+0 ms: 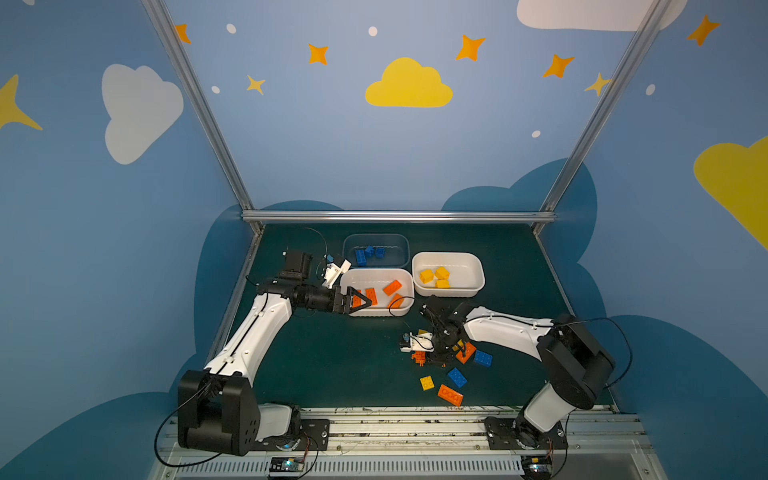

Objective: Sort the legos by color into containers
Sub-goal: 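Grasp the orange frame piece with the right gripper and drop it into the orange bin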

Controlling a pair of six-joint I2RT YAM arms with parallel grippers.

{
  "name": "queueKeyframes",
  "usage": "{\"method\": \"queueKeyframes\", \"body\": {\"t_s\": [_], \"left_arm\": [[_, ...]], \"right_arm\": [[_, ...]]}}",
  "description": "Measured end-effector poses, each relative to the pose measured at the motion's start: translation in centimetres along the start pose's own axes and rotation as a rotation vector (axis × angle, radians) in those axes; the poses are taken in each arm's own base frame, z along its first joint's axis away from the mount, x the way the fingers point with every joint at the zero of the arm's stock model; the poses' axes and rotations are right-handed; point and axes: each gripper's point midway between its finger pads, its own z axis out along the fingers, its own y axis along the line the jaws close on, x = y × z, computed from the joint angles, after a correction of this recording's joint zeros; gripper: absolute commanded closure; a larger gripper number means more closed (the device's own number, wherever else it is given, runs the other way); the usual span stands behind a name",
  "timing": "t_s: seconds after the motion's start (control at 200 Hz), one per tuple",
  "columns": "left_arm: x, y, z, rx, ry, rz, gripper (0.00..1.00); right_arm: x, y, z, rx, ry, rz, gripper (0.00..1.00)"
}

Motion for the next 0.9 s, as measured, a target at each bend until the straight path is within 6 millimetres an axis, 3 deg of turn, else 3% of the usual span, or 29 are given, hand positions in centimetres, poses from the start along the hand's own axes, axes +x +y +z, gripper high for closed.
{"method": "queueKeyframes", "body": {"t_s": [0.19, 0.37, 0.485, 0.601, 0.901], "left_arm": [[-1.1, 0.2, -1.2, -0.021, -0.033, 0.002, 0.00], [-2.2, 1.3, -2.7, -0.062, -0.082, -0.011, 0.00], [-2.5, 2.1, -3.3, -0.083, -0.103, -0.030, 0.00], [-2.7, 2.6, -3.8, -0.102, -0.116, -0.042, 0.00], [-3.0, 3.6, -4.7, -0.137, -0.148, -0.078, 0.00]], "right_arm": [[-3.0, -2.6, -3.9, 0.098, -0.052, 0.043, 0.79], [-7.8, -6.0, -9.2, 0.201, -0.175, 0.065, 0.79], [-10.7, -8.8, -11.1, 0.237, -0.240, 0.072, 0.79], [-12.9, -11.6, -10.5, 0.243, -0.251, 0.075, 0.79], [-15.9, -16.5, -4.6, 0.198, -0.195, 0.059, 0.77]]}}
